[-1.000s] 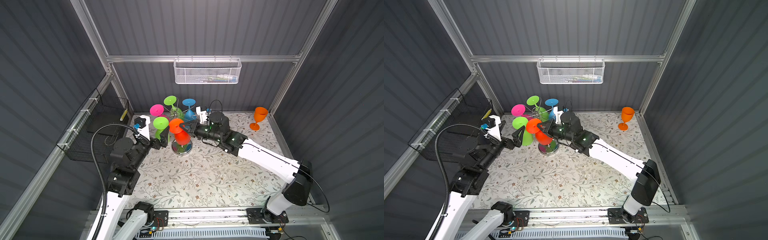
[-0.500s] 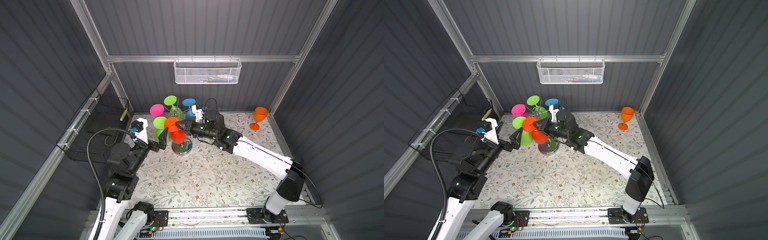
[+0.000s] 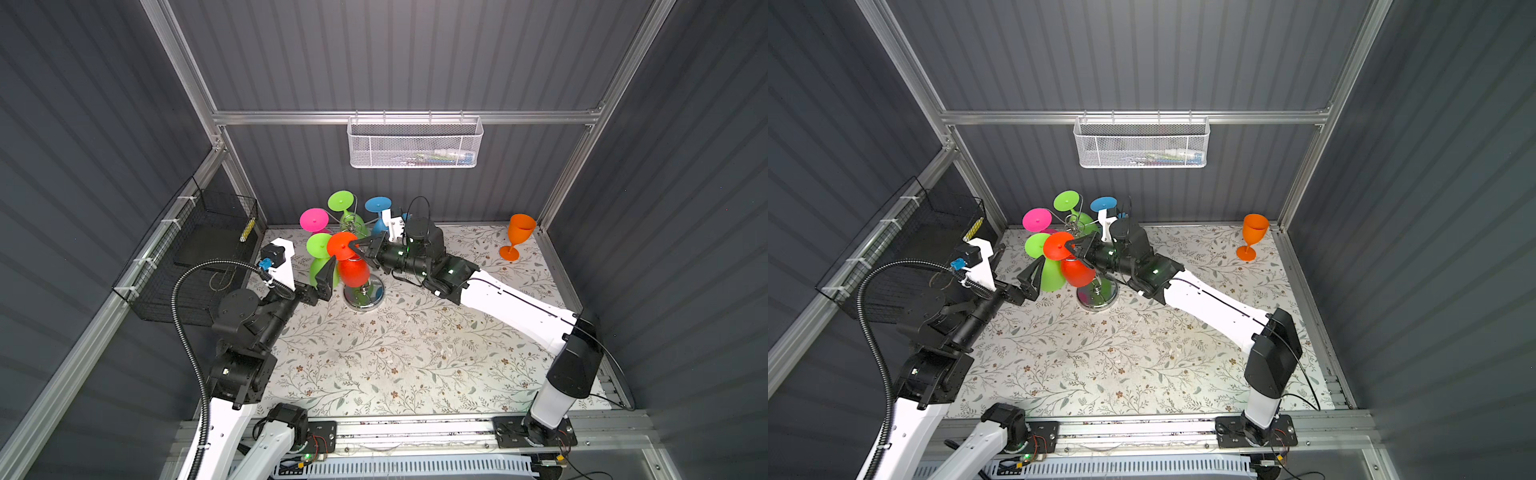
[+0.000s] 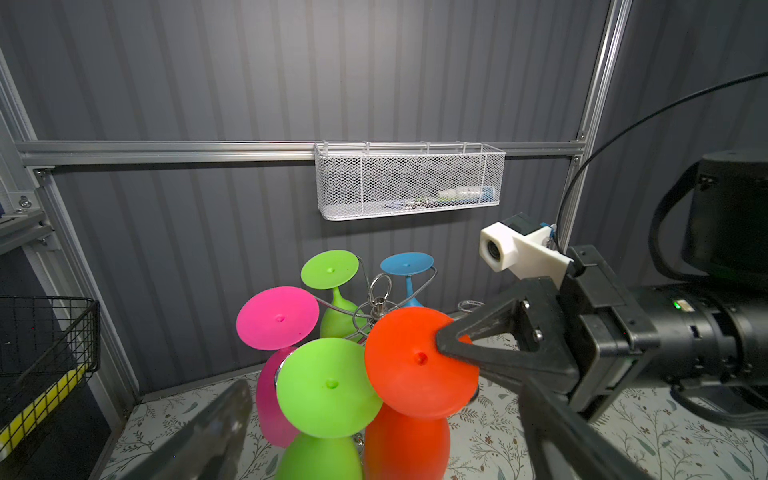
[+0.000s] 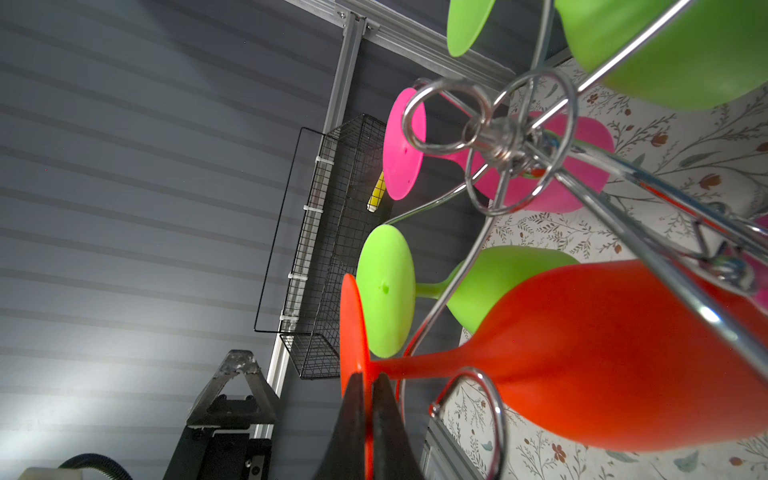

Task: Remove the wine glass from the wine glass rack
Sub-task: 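Pull the red glass off its rack hook with the right gripper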

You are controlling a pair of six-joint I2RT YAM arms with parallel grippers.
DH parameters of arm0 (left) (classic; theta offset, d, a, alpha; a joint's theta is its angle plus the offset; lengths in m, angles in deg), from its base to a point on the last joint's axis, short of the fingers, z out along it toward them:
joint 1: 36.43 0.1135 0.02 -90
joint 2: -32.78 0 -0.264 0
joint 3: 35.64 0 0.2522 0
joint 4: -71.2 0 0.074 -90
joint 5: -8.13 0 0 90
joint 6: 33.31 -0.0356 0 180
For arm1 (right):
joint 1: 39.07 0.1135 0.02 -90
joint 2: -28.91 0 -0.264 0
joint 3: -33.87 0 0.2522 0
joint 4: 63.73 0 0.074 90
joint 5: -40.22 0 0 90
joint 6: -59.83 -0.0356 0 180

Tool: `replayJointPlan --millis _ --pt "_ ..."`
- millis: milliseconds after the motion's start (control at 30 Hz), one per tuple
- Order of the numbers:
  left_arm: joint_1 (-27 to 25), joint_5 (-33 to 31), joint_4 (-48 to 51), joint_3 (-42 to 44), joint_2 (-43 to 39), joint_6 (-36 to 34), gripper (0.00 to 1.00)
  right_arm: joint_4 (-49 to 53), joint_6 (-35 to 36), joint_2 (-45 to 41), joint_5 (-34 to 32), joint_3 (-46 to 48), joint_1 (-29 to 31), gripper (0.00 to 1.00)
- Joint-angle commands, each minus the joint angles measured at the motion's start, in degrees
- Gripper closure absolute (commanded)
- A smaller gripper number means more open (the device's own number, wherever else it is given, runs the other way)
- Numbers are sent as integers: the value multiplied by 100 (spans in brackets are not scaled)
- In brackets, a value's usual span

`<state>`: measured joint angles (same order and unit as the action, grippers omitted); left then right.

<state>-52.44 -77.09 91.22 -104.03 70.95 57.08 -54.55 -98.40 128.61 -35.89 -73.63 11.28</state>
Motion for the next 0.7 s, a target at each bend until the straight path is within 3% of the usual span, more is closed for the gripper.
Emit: replayJointPlan --millis 0,667 --pt "45 111 -184 49 -73 -112 0 -366 -66 -105 -140 -19 -95 97" --pt "45 94 -192 79 -67 -118 0 -676 -253 -399 -395 463 -348 97"
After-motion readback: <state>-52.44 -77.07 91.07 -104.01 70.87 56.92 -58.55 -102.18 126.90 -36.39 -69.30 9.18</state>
